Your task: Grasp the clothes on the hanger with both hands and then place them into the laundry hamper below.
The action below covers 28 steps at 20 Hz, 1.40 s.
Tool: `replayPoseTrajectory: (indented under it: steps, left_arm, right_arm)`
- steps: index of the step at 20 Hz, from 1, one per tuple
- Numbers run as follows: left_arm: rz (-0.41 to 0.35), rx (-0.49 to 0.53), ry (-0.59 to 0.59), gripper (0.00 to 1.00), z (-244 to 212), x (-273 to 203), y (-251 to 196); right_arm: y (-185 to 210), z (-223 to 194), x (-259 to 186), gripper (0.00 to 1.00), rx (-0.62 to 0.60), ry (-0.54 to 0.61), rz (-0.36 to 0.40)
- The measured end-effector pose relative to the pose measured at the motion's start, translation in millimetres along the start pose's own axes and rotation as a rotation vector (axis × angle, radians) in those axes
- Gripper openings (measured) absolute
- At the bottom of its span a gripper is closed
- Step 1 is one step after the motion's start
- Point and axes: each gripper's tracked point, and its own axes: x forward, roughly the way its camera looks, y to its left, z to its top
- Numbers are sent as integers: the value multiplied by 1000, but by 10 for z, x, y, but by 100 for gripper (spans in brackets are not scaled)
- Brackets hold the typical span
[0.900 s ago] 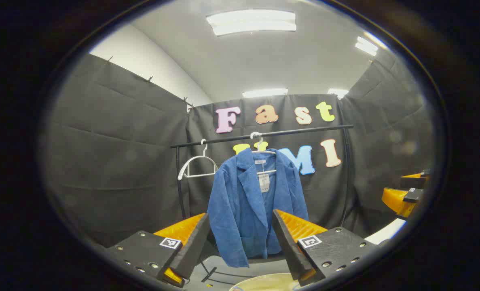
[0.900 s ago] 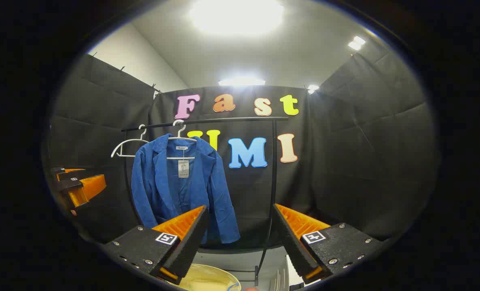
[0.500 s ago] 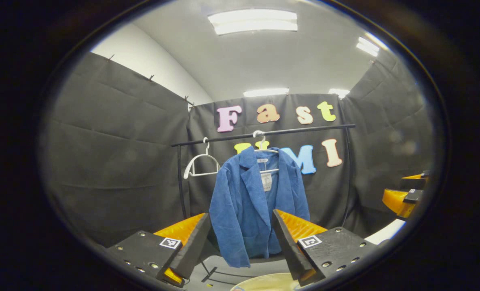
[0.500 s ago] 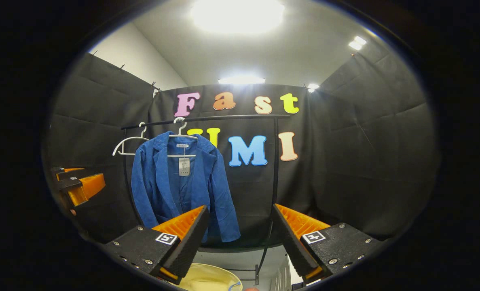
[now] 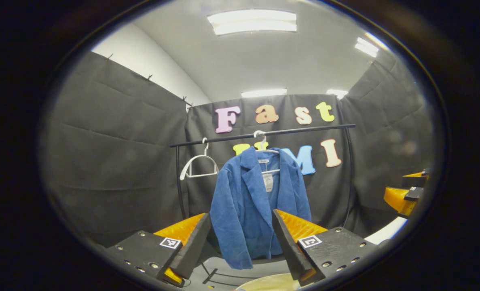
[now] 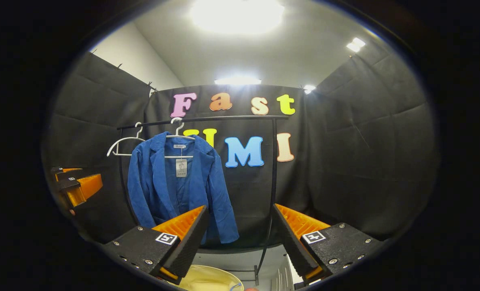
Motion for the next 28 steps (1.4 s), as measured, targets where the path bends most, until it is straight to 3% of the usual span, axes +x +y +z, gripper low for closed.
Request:
replayPoseTrajectory:
  steps: [9,15,21,28]
  left_arm:
    - [-43,-17,-19,89,74,117,132]
    - [-62,0,-63,89,357,366,146]
    - [-60,40,-120,89,612,698,-1]
    - [-26,53,-82,89,559,1312,-280]
  right_arm:
    - [178,130,63,96,-3,-29,-30]
    - [401,544,301,96,-7,-92,23]
    - [574,919,775,95,-3,-141,102]
    - [721,1045,1598,95,4,-127,191]
